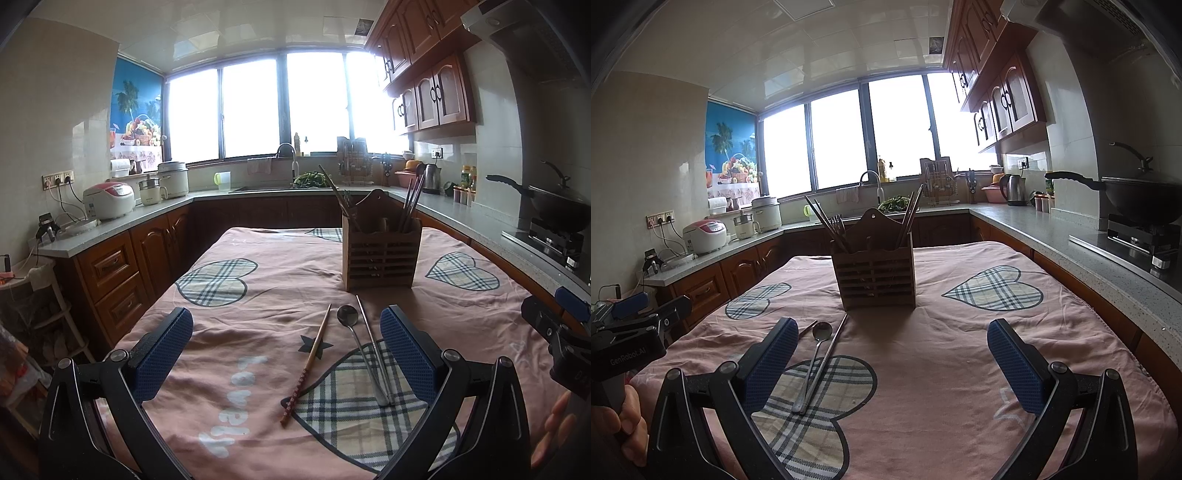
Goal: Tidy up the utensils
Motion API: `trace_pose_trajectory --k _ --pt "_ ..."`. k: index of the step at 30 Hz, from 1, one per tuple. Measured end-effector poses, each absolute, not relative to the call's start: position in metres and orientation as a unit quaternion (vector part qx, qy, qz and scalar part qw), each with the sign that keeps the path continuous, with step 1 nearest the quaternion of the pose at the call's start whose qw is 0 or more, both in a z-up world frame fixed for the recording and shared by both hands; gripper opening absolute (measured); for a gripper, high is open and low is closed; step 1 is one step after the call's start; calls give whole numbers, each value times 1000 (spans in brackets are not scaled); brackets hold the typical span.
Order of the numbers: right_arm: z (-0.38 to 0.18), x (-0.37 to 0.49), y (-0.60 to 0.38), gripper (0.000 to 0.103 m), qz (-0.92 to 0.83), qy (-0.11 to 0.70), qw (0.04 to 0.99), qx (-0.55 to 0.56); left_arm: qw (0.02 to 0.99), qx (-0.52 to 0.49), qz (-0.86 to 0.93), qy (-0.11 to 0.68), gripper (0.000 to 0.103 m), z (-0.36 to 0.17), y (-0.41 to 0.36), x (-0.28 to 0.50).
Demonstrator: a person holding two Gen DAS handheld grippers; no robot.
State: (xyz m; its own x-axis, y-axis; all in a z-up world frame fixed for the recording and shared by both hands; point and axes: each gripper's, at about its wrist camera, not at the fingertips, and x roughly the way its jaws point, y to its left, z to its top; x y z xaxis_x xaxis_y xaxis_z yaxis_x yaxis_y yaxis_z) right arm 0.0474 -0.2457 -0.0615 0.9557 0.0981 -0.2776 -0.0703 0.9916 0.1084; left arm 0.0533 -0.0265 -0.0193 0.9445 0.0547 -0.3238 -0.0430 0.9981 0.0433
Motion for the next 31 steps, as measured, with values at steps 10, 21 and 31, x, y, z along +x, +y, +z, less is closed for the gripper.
trace_pose_trajectory --k 10,21,31 --pt "-61 48 -246 103 44 143 988 49 986 16 19 164 103 -18 -26 56" --pt "-63 61 -247 103 46 157 985 47 985 13 4 169 103 -15 -28 62" --pt "-62 73 -246 103 53 170 983 49 986 14 -13 166 103 -11 -34 66"
